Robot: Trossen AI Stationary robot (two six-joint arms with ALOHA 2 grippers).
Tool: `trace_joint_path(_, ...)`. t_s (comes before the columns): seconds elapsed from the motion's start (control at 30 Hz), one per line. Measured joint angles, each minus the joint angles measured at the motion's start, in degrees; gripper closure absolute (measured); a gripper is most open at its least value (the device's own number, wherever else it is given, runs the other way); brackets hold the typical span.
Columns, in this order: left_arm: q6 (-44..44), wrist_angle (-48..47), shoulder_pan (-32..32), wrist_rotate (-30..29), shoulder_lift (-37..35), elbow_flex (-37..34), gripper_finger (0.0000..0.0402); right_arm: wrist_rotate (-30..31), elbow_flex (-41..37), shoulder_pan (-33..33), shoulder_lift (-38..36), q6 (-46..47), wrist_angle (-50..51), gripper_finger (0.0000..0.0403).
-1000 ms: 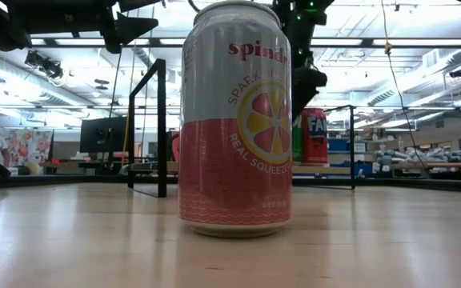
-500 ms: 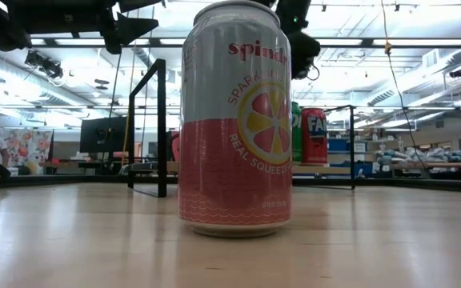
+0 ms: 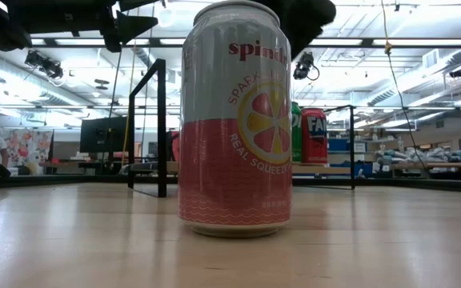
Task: Place canned beverage on shelf
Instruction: Put the red soda can on the shelf
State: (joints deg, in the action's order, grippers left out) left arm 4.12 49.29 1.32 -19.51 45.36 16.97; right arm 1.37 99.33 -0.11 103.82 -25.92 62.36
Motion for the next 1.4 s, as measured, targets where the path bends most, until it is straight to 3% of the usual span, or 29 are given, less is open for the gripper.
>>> trace_joint_path(0.3,-0.9,-0.5,0.0,0.4,0.0,0.1,0.0045,-3.6,-2.0,4.0,0.1,6.3,-9.9,0.0008)
trace_joint_path(0.37,-2.0,-6.5,0.0,0.7,0.0,2.3,0.0045,-1.2,-2.1,4.5,0.1,6.4,-8.6,0.0008)
trace_joint_path(0.57,-9.0,-37.3,-0.1,-0.4,5.0,17.3,0.0045,4.0,-3.3,4.6,-0.1,12.6,-5.2,0.0008)
trace_joint_path(0.73,-9.3,-40.3,-3.6,0.0,13.5,23.2,0.0045,14.8,-11.5,7.4,-3.8,16.7,-6.7,0.0017)
trace_joint_path(0.9,-6.3,-45.3,-8.7,0.0,21.7,31.6,0.0045,15.5,-23.1,10.4,-12.7,21.1,-14.3,0.0025)
trace_joint_path(1.07,-5.9,-52.5,-11.2,0.1,31.1,41.7,0.0045,20.1,-35.0,13.0,-21.6,24.4,-23.5,0.0025)
trace_joint_path(1.23,-5.5,-69.9,-12.2,0.6,39.5,53.6,0.0045,24.3,-44.6,15.1,-27.7,25.6,-33.2,0.0025)
trace_joint_path(1.4,-11.1,-85.1,-12.5,3.6,45.4,66.4,0.0045,27.1,-52.2,16.5,-30.2,25.1,-45.3,0.0025)
